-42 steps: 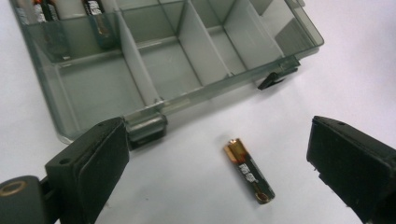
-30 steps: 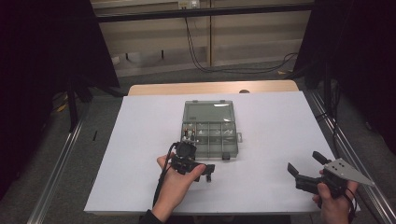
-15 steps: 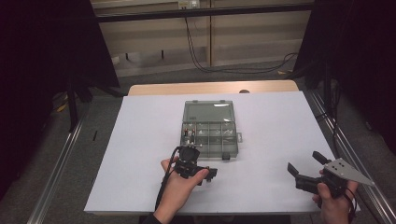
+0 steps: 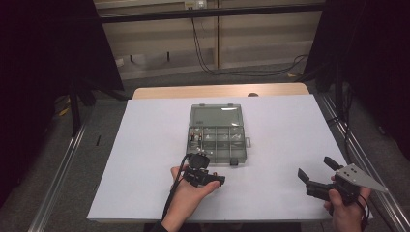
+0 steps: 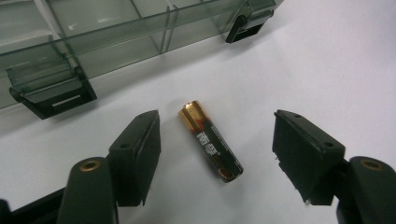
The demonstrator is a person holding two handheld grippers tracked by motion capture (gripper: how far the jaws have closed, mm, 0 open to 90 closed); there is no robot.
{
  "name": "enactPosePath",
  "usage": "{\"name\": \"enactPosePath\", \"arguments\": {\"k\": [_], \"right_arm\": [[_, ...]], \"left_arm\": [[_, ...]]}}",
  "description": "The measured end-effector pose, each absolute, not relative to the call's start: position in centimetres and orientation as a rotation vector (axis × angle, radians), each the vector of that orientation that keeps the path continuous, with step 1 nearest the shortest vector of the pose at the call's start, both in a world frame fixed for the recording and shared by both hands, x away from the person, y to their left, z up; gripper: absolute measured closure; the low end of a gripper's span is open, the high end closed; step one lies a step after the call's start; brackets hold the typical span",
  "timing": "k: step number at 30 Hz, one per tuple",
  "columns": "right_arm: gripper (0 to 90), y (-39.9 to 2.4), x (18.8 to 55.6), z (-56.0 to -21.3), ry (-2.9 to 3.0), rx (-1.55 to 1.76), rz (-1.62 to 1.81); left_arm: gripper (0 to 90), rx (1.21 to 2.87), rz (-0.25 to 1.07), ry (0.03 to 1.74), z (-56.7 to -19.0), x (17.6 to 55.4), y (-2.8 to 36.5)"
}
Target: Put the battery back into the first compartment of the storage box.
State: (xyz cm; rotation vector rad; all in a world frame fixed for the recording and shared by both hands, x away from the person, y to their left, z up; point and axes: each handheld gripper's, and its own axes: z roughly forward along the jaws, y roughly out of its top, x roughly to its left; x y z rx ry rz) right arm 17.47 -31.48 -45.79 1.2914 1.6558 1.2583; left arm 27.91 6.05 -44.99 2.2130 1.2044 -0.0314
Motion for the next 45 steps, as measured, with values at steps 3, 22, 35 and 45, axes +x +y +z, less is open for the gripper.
{"name": "enactPosePath", "arguments": {"k": [3, 22, 35, 45], "right_arm": [[2.2, -31.48, 17.47, -45.78, 1.656, 1.287, 1.257], [2.2, -31.5, 17.48, -45.8, 1.655, 1.291, 1.258], [2.2, -31.59, 17.49, -45.81, 1.654, 1.286, 1.255], [2.2, -31.58, 17.47, -45.79, 1.653, 1.285, 1.258]], "left_arm": [[38.6, 2.209, -0.028, 1.205, -44.98, 27.85, 6.05], [58.9, 2.247, 0.004, 1.223, -45.43, 27.74, 5.66], [68.5, 2.272, 0.065, 1.241, -45.73, 27.86, 5.44], [76.0, 2.294, 0.089, 1.223, -45.78, 27.87, 5.58]]}}
